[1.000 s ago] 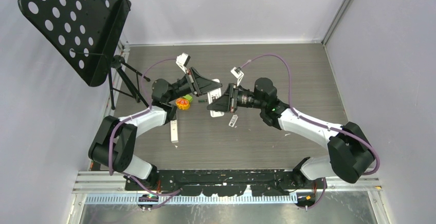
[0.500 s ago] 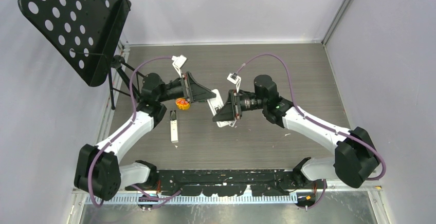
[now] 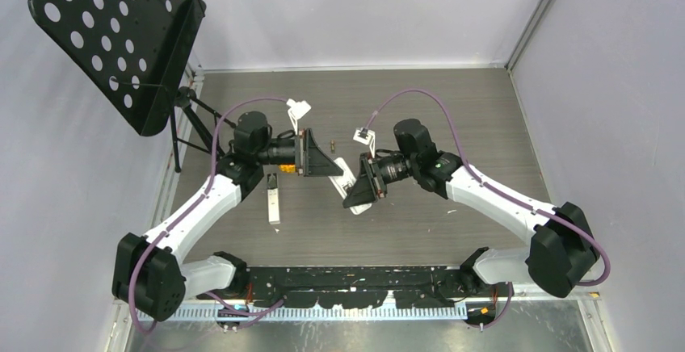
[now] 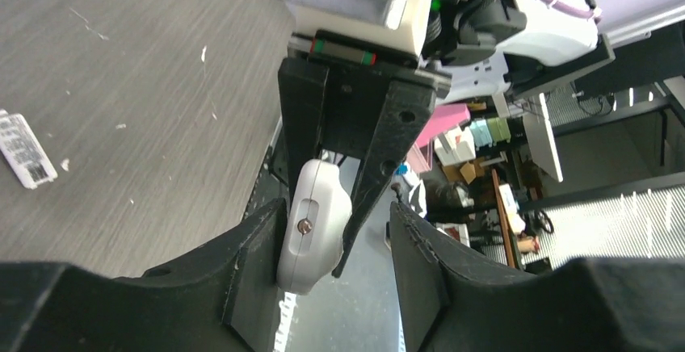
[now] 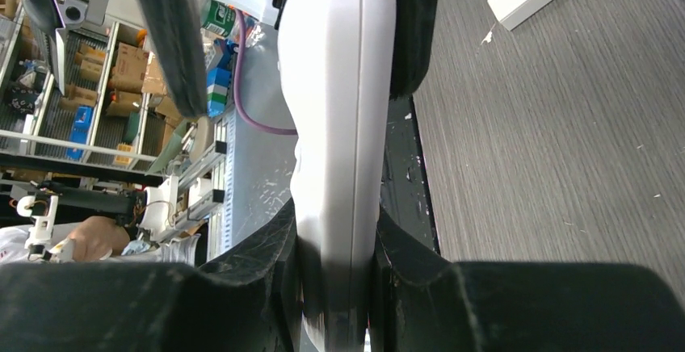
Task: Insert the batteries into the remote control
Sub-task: Load the battery into the remote control.
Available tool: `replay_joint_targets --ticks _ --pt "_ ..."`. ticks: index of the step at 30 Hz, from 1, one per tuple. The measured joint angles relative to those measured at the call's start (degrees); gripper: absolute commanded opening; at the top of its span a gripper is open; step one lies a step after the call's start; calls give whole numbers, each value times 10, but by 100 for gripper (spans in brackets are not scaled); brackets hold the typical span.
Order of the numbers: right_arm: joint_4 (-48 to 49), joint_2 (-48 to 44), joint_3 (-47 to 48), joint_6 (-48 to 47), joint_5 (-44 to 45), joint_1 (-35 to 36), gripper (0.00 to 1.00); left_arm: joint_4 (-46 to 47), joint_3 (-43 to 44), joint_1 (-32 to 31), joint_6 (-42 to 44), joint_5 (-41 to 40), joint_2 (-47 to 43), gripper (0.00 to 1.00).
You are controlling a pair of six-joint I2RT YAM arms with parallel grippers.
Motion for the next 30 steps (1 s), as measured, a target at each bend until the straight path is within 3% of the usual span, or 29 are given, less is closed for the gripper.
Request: replay_joint_targets --ticks 3,7,11,14,22,25,30 --pt "-6 0 2 -7 -5 0 2 -39 0 -10 25 3 -2 40" --pt "-12 0 8 -14 -14 0 6 -70 0 -16 47 3 -1 1" --pt "-17 1 9 -17 -27 1 50 -70 6 -19 66 14 0 0" --pt "-16 1 9 -23 -16 1 70 -81 6 -19 69 -8 0 0" --pt "61 -52 -47 26 90 -4 78 -77 -2 -19 56 -105 -10 0" --pt "181 -110 -139 122 223 -10 80 -60 -23 -19 45 -145 -38 0" --pt "335 -145 -238 239 359 -12 79 -10 -56 -18 26 -201 -77 0"
